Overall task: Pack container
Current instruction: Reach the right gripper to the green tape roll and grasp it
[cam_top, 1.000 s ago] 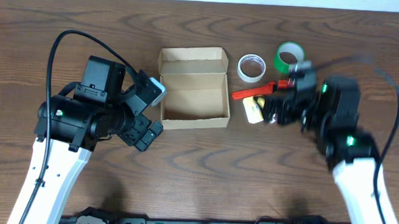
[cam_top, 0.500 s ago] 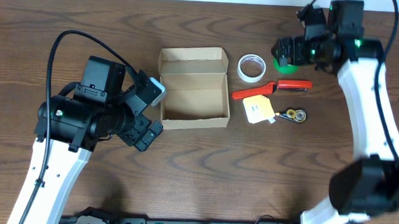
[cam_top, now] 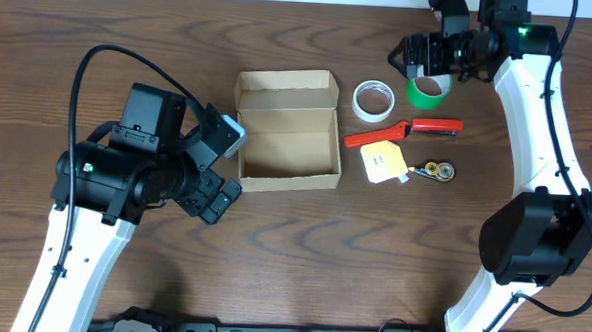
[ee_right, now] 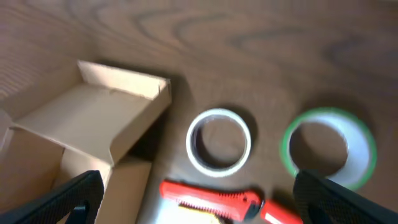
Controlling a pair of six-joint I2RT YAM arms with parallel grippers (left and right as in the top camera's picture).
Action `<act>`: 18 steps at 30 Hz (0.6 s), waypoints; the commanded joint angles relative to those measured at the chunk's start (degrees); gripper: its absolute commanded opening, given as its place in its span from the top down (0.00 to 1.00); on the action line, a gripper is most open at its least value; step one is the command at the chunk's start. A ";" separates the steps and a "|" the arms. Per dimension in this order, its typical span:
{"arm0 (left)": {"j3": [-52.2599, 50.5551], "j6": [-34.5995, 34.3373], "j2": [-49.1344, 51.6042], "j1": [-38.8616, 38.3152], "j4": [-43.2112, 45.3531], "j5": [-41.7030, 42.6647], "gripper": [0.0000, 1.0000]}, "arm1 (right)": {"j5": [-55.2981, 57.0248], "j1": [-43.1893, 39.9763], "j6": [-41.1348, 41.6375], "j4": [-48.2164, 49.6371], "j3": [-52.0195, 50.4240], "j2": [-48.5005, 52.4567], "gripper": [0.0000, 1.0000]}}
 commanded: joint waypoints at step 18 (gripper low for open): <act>0.57 1.03 -0.04 0.02 -0.09 -0.15 0.05 | 18.21 1.84 3.37 7.39 1.46 16.68 0.10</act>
